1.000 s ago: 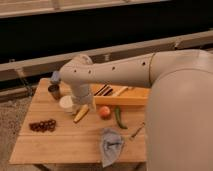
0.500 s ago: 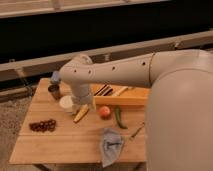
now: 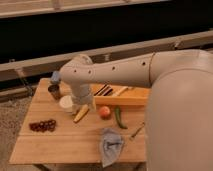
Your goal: Place sponge in table surface
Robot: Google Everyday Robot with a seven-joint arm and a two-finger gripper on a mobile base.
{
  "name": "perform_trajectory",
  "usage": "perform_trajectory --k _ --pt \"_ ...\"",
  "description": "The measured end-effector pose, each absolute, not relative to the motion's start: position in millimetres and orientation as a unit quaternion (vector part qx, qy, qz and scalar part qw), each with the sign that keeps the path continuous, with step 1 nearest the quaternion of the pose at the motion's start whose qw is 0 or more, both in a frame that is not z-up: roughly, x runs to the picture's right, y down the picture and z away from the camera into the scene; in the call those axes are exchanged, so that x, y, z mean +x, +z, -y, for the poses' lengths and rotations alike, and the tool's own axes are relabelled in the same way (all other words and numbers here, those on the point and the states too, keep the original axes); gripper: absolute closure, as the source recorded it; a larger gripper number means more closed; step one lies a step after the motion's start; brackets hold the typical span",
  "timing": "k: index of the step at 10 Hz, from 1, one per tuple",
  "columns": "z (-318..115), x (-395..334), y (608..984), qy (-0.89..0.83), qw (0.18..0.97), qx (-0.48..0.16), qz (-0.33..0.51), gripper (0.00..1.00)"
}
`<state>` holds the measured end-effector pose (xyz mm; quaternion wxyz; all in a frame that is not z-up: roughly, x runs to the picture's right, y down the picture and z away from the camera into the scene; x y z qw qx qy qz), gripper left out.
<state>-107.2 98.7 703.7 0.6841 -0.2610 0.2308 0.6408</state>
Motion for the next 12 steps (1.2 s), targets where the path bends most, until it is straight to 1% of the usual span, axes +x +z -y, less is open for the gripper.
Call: perform_trajectory --k 9,10,12 --pt "-97.8 -108.6 704.6 0.639 0.686 -0.262 -0.229 0.35" --pt "-96.7 -111.0 709.2 0.634 0.690 -0.266 -0.225 0.35" --pt "-80.6 -124.2 734.9 0.626 0.701 -0.271 -0.209 0.35"
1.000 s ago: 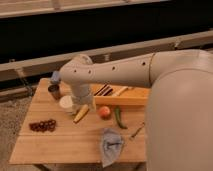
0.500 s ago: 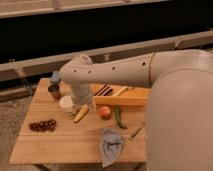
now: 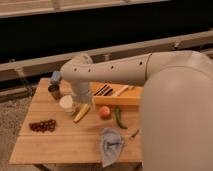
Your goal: Place sponge in table surface
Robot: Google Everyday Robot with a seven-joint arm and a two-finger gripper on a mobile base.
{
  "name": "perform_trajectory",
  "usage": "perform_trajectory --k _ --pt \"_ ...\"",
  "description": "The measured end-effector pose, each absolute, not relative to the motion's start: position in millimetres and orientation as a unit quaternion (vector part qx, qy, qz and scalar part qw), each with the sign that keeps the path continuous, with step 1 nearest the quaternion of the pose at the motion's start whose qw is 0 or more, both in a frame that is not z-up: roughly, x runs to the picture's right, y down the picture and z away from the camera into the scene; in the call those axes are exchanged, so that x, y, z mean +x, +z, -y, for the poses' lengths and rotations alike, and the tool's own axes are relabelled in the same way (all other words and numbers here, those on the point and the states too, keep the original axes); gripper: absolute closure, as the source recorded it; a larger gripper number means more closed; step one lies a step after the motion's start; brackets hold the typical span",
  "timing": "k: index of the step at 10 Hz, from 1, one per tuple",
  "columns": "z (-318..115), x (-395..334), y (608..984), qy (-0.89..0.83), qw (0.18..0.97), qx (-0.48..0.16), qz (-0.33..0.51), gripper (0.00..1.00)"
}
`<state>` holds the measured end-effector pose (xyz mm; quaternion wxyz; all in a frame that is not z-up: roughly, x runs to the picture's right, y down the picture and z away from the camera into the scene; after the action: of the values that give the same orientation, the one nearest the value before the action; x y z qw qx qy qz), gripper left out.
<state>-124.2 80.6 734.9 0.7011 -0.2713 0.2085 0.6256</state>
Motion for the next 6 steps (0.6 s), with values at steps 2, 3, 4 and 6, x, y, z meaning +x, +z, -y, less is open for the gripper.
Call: perform_trajectory --k 2,3,4,6 --pt "-59.2 -155.0 760.9 0.619 0.711 -0.274 -0.188 0.35" --pt "-45.1 -176.1 776.8 0.615 0.717 -0.274 -0.179 0.35" --pt "-31.2 -197.4 790.2 0.612 0.723 -0.273 -0.167 0.35" --pt "-4.2 -228.3 812.5 0.612 0.730 -0.265 -0.146 0.35"
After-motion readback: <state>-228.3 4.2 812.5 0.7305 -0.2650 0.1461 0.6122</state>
